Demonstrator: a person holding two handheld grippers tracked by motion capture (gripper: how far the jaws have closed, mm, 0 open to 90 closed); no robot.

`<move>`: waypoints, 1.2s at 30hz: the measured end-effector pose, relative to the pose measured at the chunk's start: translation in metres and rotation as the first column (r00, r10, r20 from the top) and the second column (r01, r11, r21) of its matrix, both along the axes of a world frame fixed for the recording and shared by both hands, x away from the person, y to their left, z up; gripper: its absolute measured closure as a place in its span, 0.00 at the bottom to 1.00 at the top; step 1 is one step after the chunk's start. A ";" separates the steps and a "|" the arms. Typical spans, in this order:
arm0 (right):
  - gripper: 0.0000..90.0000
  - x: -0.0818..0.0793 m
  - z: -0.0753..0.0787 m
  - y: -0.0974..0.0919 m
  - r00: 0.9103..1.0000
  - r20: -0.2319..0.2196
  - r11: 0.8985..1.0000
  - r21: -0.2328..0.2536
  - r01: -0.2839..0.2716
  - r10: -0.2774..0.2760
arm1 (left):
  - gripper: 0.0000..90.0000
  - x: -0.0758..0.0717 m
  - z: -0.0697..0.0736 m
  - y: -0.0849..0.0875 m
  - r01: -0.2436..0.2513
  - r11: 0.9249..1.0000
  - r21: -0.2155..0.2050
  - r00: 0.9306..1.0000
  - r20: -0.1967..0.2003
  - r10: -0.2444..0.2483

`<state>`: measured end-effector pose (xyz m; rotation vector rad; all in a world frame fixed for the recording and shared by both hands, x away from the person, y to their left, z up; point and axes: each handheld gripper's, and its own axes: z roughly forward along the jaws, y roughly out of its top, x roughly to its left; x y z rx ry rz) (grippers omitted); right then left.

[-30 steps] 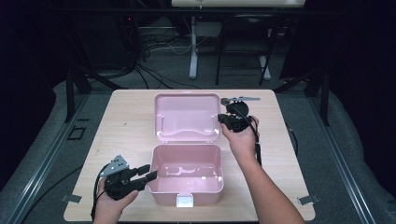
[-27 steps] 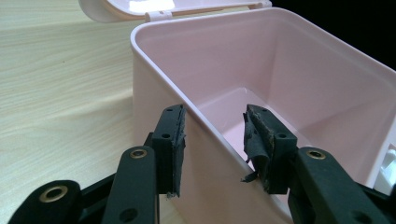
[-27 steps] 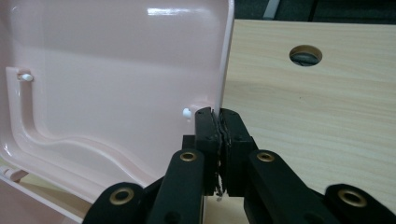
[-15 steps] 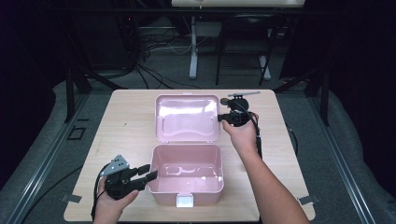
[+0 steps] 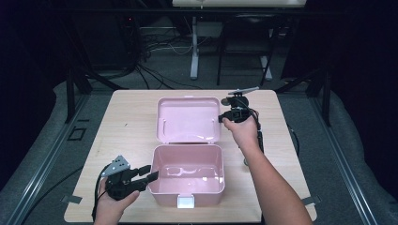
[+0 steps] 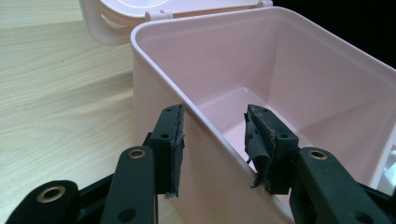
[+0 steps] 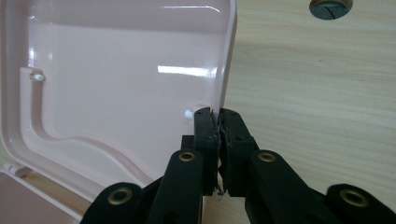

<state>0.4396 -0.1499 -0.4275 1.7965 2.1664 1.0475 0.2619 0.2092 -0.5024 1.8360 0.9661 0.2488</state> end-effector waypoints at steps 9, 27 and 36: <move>0.96 0.008 -0.004 -0.003 0.998 -0.063 1.000 0.024 0.001 0.001 | 0.63 0.000 0.000 0.000 0.001 1.000 -0.001 1.000 -0.002 -0.001; 1.00 0.013 -0.017 -0.006 0.995 -0.097 1.000 0.000 0.013 -0.013 | 0.64 0.001 -0.001 -0.001 -0.004 1.000 0.000 1.000 -0.001 0.004; 1.00 0.011 -0.020 -0.006 0.996 -0.087 1.000 0.008 0.008 -0.008 | 0.63 0.000 -0.002 -0.002 -0.001 1.000 0.000 1.000 -0.019 0.001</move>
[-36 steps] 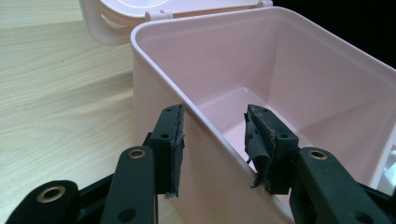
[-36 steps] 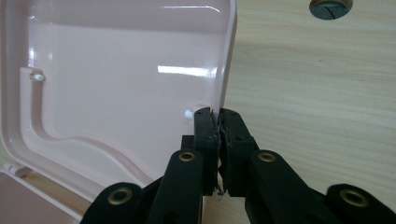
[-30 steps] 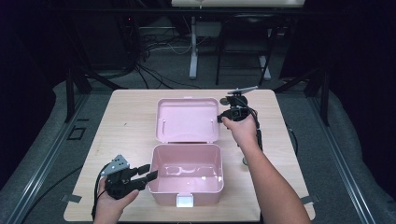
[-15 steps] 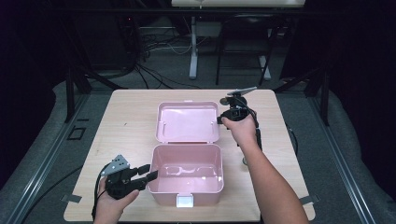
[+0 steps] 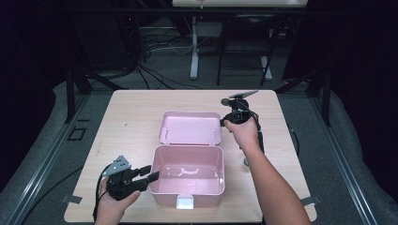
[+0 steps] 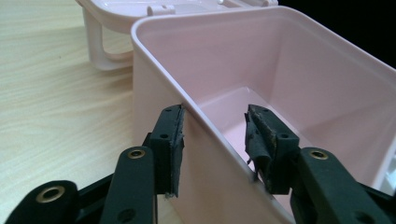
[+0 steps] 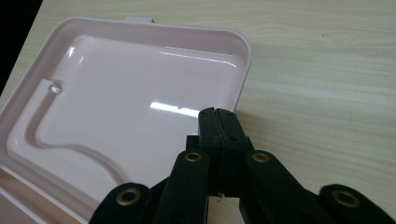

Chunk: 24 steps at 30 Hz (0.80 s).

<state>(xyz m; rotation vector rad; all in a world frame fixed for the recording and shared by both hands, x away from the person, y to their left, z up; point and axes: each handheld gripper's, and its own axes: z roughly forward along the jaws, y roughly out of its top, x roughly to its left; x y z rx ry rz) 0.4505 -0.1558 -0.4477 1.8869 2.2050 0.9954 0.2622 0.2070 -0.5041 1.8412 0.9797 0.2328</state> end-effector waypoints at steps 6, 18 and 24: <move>0.93 0.000 -0.003 -0.001 1.000 0.001 1.000 -0.011 0.008 -0.008 | 0.62 -0.001 -0.001 -0.001 -0.006 1.000 -0.006 1.000 -0.001 0.006; 0.90 0.000 -0.018 0.000 1.000 -0.031 1.000 0.007 0.005 -0.005 | 0.62 -0.002 -0.001 -0.001 -0.006 1.000 -0.008 1.000 -0.003 0.006; 0.90 0.001 -0.019 0.002 1.000 -0.014 1.000 0.008 0.007 -0.007 | 0.61 -0.003 -0.001 -0.002 -0.003 1.000 -0.008 1.000 -0.007 0.003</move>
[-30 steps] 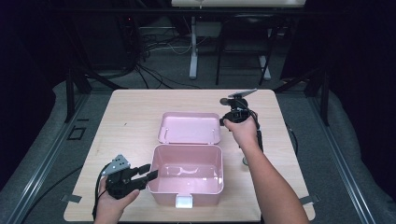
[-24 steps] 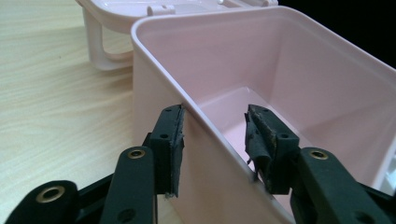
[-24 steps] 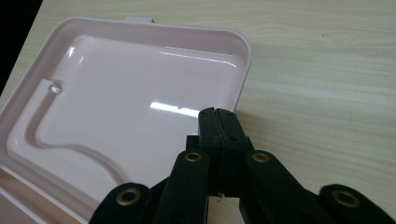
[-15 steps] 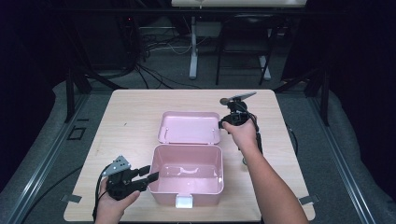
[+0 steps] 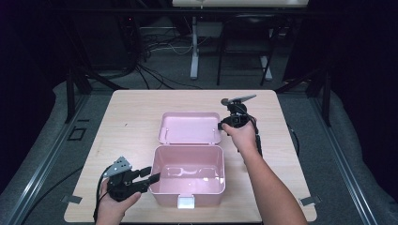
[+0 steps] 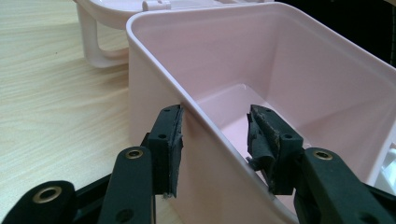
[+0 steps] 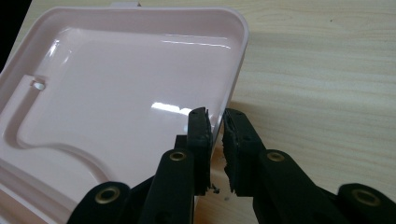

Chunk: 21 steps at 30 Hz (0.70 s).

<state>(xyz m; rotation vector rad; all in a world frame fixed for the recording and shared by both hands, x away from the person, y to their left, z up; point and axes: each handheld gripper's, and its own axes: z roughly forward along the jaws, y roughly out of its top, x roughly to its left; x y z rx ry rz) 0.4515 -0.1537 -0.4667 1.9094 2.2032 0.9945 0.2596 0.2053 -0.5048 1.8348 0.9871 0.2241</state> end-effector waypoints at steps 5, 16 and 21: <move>0.88 -0.001 0.000 0.000 1.000 0.007 1.000 0.001 -0.007 0.007 | 0.61 0.000 0.000 0.000 0.002 1.000 -0.006 1.000 0.002 -0.002; 0.71 -0.022 0.018 -0.003 0.989 0.121 0.994 -0.081 -0.077 0.086 | 0.61 0.000 0.000 0.002 0.012 1.000 -0.006 1.000 0.001 -0.012; 0.63 -0.035 0.025 -0.009 0.980 0.149 0.987 -0.115 -0.116 0.132 | 0.60 -0.001 0.002 0.003 0.012 1.000 -0.018 1.000 0.006 -0.012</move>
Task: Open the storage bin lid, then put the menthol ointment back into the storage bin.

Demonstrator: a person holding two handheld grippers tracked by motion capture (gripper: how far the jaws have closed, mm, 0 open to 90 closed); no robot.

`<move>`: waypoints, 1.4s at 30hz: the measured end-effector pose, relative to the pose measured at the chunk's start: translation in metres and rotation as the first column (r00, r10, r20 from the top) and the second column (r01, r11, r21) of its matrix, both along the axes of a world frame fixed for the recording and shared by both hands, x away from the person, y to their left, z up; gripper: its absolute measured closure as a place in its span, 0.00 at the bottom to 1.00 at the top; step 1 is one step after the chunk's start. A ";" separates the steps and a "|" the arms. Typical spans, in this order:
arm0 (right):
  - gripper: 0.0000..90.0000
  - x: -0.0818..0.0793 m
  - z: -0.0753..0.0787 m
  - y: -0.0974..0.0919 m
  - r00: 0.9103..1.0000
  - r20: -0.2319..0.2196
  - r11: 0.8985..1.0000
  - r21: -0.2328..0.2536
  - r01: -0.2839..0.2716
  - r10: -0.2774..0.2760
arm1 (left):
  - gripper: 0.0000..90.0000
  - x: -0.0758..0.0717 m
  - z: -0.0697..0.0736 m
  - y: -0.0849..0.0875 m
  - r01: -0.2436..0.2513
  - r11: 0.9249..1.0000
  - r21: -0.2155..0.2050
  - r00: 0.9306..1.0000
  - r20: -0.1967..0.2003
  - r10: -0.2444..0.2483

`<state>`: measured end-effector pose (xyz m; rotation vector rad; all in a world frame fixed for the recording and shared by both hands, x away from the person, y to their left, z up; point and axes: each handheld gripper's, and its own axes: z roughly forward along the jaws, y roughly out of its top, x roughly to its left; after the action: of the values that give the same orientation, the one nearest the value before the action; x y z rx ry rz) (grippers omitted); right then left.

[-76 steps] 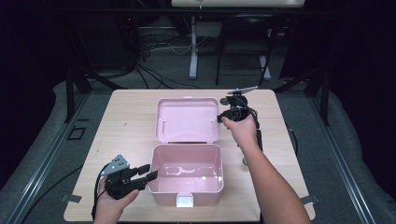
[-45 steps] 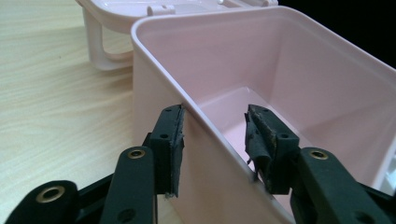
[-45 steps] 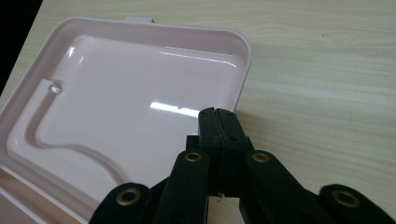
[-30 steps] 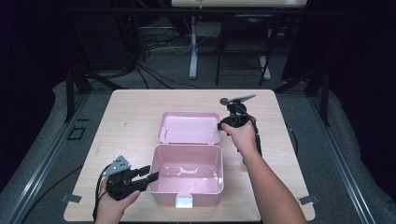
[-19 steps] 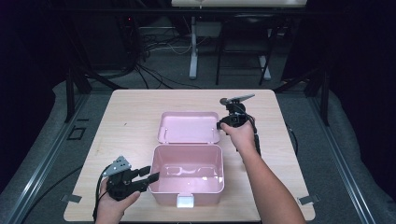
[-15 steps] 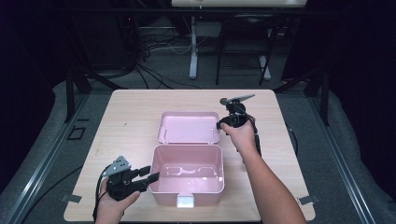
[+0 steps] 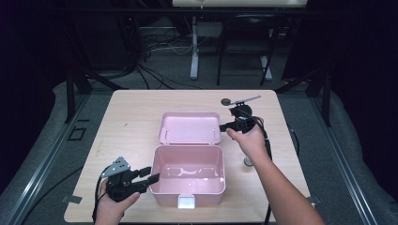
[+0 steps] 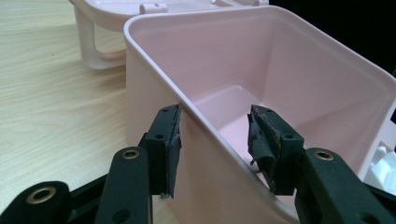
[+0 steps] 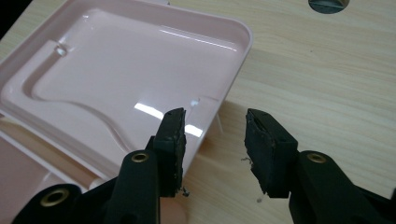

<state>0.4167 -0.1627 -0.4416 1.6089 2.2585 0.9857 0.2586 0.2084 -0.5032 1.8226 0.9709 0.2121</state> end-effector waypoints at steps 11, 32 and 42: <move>0.55 -0.015 -0.002 -0.017 0.998 -0.012 0.991 -0.121 -0.065 0.064 | 0.60 0.000 0.001 0.002 -0.006 1.000 -0.002 1.000 -0.001 0.006; 0.47 -0.013 -0.030 -0.037 0.960 -0.275 0.940 -0.309 -0.145 0.058 | 0.59 0.000 0.001 0.004 -0.012 1.000 -0.001 1.000 -0.001 0.012; 0.45 -0.011 -0.041 -0.043 0.942 -0.333 0.927 -0.344 -0.149 0.028 | 0.59 0.000 0.001 0.005 -0.016 1.000 -0.004 1.000 -0.003 0.016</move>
<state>0.4052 -0.2052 -0.4829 1.6002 2.5533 0.2929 0.2582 0.2133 -0.5020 1.8120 0.9874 0.2173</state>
